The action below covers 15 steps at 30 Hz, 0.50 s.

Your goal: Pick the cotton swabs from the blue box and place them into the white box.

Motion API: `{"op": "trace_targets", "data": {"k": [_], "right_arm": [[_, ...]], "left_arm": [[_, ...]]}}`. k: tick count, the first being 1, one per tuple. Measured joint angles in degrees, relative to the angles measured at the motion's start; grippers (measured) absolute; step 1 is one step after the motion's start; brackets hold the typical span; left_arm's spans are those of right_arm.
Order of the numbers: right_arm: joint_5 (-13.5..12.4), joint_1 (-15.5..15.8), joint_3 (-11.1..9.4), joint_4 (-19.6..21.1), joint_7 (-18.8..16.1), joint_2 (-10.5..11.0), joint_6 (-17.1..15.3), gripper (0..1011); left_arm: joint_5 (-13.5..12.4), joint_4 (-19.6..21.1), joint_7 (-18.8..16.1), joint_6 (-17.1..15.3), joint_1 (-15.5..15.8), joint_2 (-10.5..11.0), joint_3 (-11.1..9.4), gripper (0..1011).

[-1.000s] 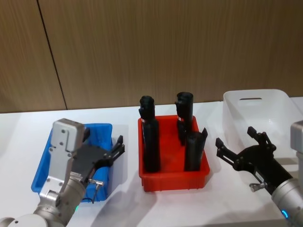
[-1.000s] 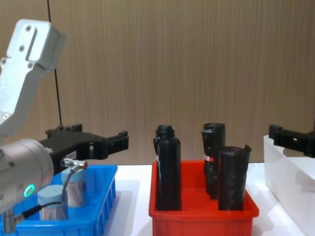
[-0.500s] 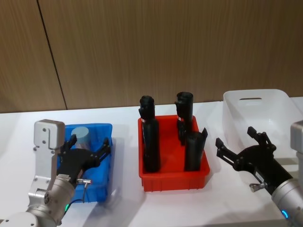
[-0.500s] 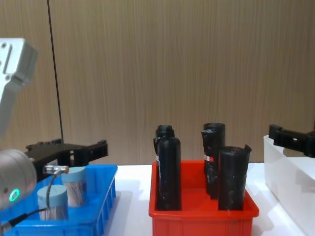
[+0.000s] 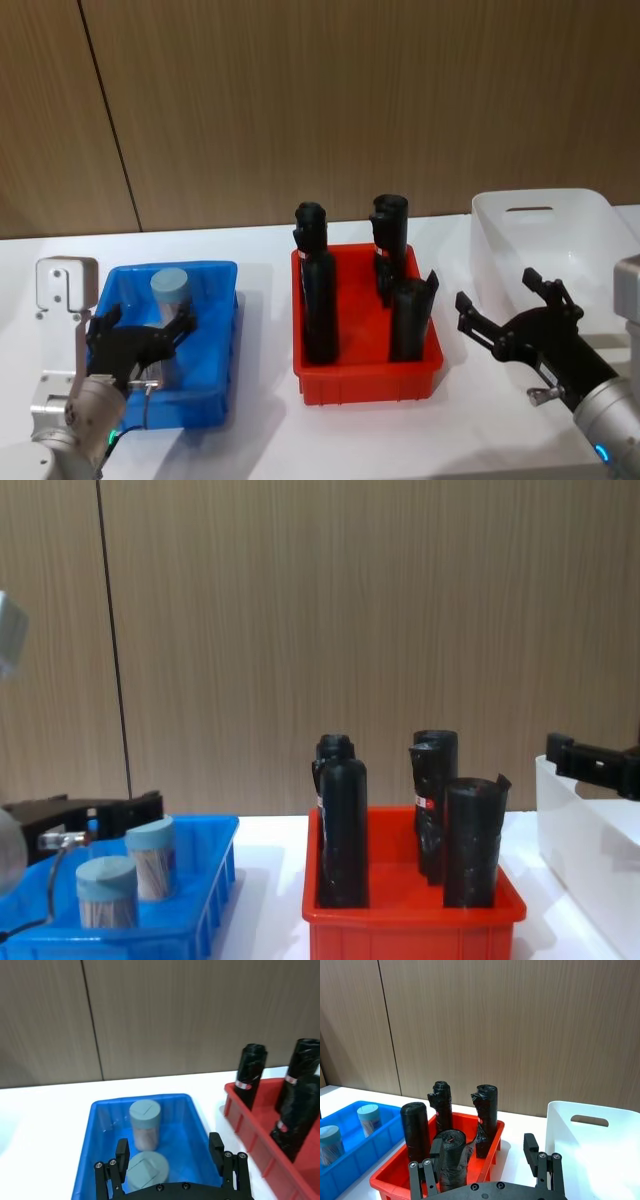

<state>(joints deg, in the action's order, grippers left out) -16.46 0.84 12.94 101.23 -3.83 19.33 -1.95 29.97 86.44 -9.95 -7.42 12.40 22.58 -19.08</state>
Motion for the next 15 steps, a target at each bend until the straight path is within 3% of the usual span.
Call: {"op": "trace_targets", "data": {"k": [15], "right_arm": [[0.00, 0.00, 0.00, 0.00, 0.00, 0.00, 0.00, 1001]], "left_arm": [[1.37, -4.38, -0.53, -3.59, 2.27, -0.03, 2.03, 1004]]}}
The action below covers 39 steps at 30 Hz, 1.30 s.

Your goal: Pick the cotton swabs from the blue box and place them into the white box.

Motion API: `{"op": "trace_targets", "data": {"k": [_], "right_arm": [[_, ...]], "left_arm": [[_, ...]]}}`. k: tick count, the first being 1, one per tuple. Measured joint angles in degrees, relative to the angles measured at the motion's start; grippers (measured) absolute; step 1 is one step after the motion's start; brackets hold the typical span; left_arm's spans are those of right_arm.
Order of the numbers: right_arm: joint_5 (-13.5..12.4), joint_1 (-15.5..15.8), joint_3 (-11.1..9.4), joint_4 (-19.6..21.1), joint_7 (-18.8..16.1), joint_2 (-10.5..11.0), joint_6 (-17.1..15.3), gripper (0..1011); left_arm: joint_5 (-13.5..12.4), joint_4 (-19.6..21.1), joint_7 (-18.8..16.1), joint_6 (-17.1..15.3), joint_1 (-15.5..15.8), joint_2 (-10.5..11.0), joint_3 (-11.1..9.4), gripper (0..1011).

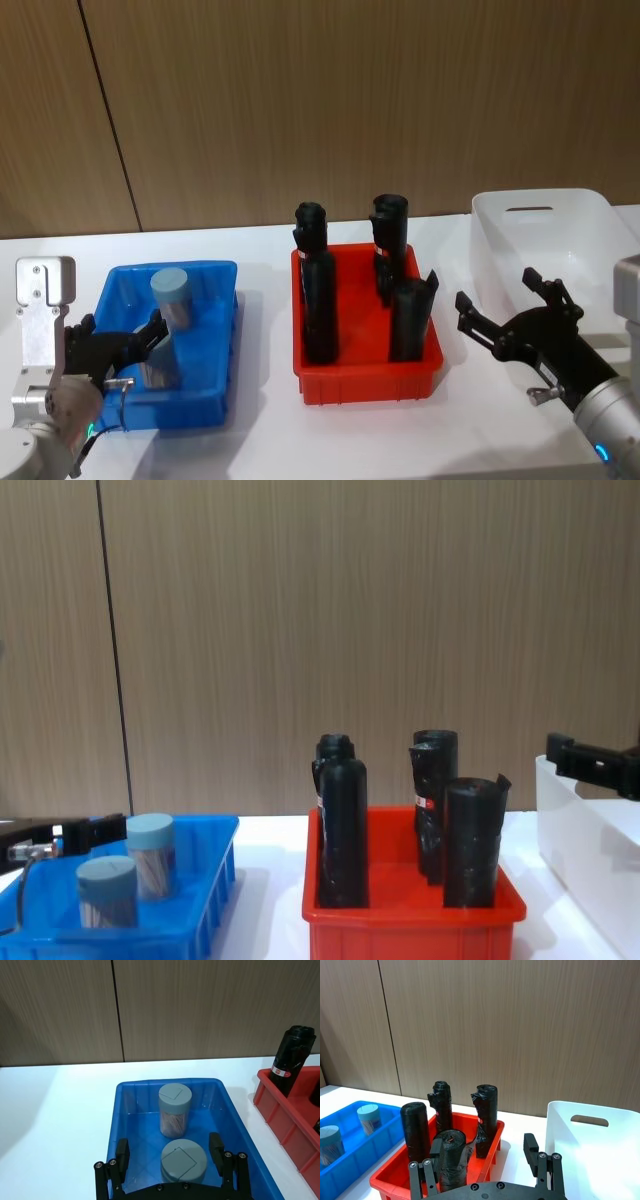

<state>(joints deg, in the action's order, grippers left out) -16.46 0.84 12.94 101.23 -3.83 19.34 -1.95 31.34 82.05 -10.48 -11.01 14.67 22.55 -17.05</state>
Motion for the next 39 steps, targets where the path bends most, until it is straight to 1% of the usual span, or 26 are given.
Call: {"op": "trace_targets", "data": {"k": [7, 13, 19, 20, 23, 26, 27, 30, 34, 39], "right_arm": [[0.00, 0.00, 0.00, 0.00, 0.00, 0.00, 0.00, 1002], [0.00, 0.00, 0.00, 0.00, 0.00, 0.00, 0.00, 1001], [0.00, 0.00, 0.00, 0.00, 0.00, 0.00, 0.00, 1001], [0.00, 0.00, 0.00, 0.00, 0.00, 0.00, 0.00, 1001], [0.00, 0.00, 0.00, 0.00, 0.00, 0.00, 0.00, 1001], [0.00, 0.00, 0.00, 0.00, 0.00, 0.00, 0.00, 1001], [0.00, 0.00, 0.00, 0.00, 0.00, 0.00, 0.00, 1001], [0.00, 0.00, 0.00, 0.00, 0.00, 0.00, 0.00, 1001], [0.00, 0.00, 0.00, 0.01, 0.00, 0.00, 0.00, 1001], [0.00, 0.00, 0.00, 0.00, 0.00, 0.00, 0.00, 1001]], "left_arm": [[-0.61, -2.39, 1.49, -0.77, 1.56, -0.43, 0.37, 1004], [-1.65, -4.66, 3.71, -1.24, 3.15, -0.92, 0.52, 1004], [-2.84, -7.49, 7.78, -1.34, 4.96, -1.55, 0.51, 1004], [-2.84, -7.49, 7.78, -1.34, 4.96, -1.55, 0.51, 1004], [-3.30, -9.26, 10.58, -1.28, 5.97, -1.98, 0.38, 1004], [-3.46, -10.61, 12.32, -1.18, 6.69, -2.33, 0.25, 1004], [-3.46, -10.61, 12.32, -1.18, 6.69, -2.33, 0.25, 1004], [-3.50, -12.30, 14.28, -1.05, 7.46, -2.77, 0.05, 1004], [-3.47, -13.45, 15.36, -1.03, 7.91, -3.09, -0.10, 1004], [-3.37, -14.10, 15.81, -1.02, 8.14, -3.32, -0.15, 1004]]}}
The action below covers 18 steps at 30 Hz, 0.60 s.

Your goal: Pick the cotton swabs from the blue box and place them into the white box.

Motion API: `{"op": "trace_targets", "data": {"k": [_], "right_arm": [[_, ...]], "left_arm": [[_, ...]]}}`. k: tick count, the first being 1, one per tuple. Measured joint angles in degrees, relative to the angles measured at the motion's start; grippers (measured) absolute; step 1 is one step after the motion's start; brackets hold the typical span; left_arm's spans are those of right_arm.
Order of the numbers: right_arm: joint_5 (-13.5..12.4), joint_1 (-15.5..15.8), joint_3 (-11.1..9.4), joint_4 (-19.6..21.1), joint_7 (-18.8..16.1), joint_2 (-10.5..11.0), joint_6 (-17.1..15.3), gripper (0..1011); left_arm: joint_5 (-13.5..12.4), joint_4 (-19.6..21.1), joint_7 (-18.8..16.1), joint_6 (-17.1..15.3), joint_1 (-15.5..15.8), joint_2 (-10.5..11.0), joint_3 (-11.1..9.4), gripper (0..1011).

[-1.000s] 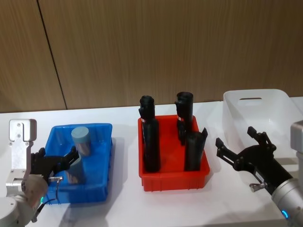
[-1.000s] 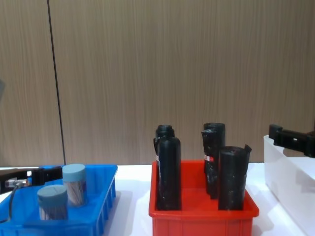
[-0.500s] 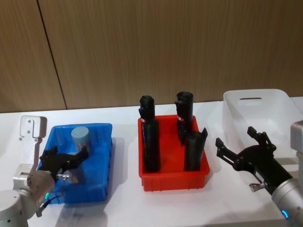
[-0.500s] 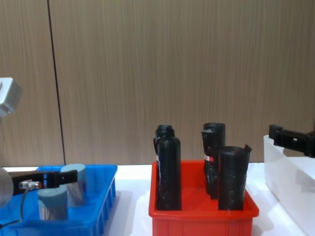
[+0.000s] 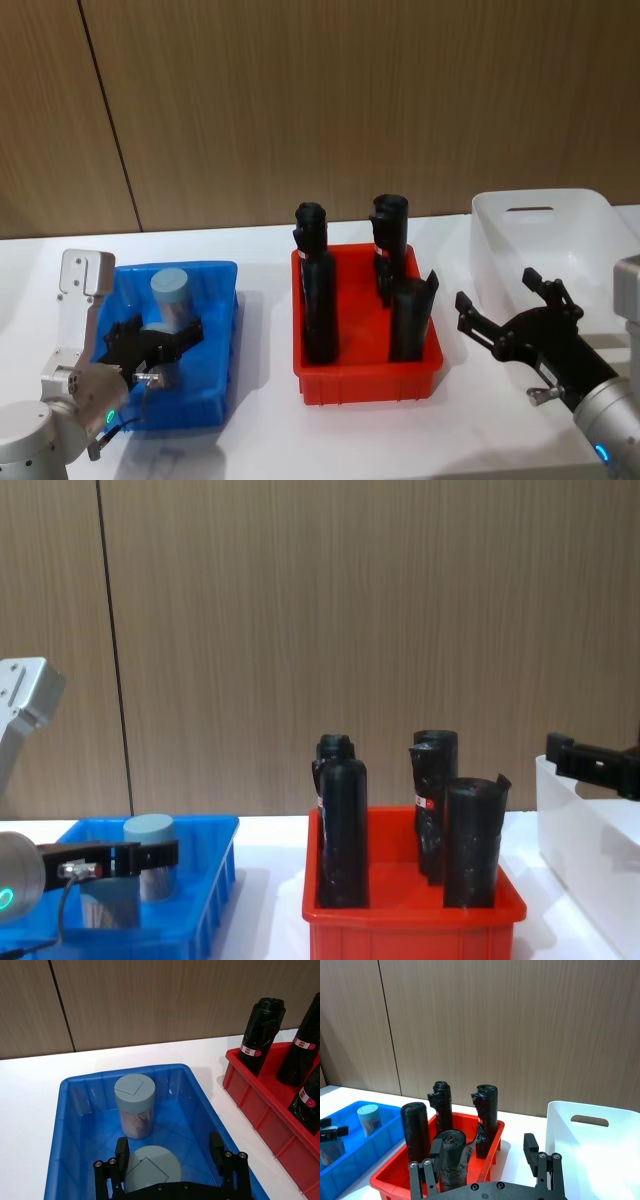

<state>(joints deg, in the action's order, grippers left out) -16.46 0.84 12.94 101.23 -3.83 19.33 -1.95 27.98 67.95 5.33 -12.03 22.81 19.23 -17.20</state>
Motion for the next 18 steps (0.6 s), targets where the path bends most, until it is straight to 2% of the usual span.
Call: {"op": "trace_targets", "data": {"k": [9, 18], "right_arm": [[0.00, 0.00, 0.00, 0.00, 0.00, 0.00, 0.00, 1001], [0.00, 0.00, 0.00, 0.00, 0.00, 0.00, 0.00, 1002]], "left_arm": [[-0.30, 0.61, -0.71, -0.87, -0.41, 0.16, 0.09, 1004], [-1.70, 2.54, -2.20, -2.12, -1.16, 0.74, 0.39, 1004]]}}
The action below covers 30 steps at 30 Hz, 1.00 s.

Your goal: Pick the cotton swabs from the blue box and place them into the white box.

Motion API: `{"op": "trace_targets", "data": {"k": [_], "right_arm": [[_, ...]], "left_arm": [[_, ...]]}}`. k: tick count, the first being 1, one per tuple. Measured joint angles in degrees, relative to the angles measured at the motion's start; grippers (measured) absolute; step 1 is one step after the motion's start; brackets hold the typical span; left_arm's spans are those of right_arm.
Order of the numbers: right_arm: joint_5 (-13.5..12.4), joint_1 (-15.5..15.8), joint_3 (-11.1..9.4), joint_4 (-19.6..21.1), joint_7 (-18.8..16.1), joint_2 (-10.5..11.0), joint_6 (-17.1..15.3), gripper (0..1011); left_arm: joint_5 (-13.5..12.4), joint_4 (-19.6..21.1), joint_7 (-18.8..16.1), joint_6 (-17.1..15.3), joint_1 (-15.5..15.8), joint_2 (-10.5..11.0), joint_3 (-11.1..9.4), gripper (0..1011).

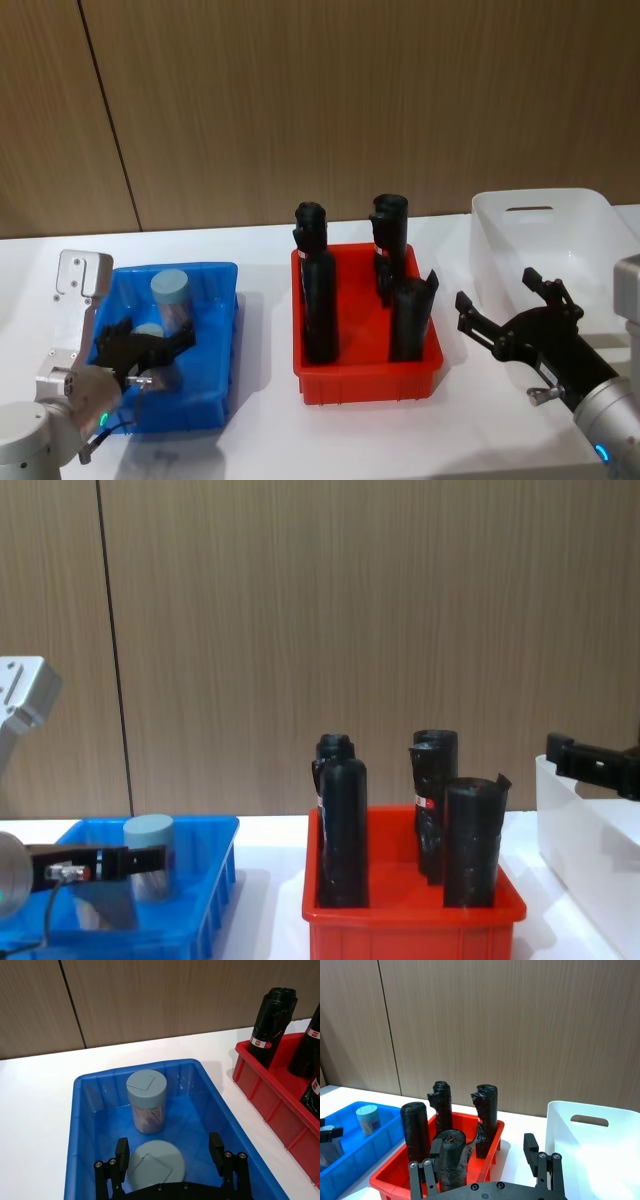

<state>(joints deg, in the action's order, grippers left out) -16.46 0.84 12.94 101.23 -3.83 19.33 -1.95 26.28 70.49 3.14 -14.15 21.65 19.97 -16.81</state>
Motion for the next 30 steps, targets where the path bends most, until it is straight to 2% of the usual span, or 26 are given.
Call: {"op": "trace_targets", "data": {"k": [14, 30], "right_arm": [[0.00, 0.00, 0.00, 0.00, 0.00, 0.00, 0.00, 1001], [0.00, 0.00, 0.00, 0.00, 0.00, 0.00, 0.00, 1001]], "left_arm": [[-1.67, 2.79, -1.47, -1.33, -0.63, 0.57, 0.52, 1004], [-1.34, 3.01, -1.97, -2.10, -0.72, 0.32, 0.78, 1004]]}}
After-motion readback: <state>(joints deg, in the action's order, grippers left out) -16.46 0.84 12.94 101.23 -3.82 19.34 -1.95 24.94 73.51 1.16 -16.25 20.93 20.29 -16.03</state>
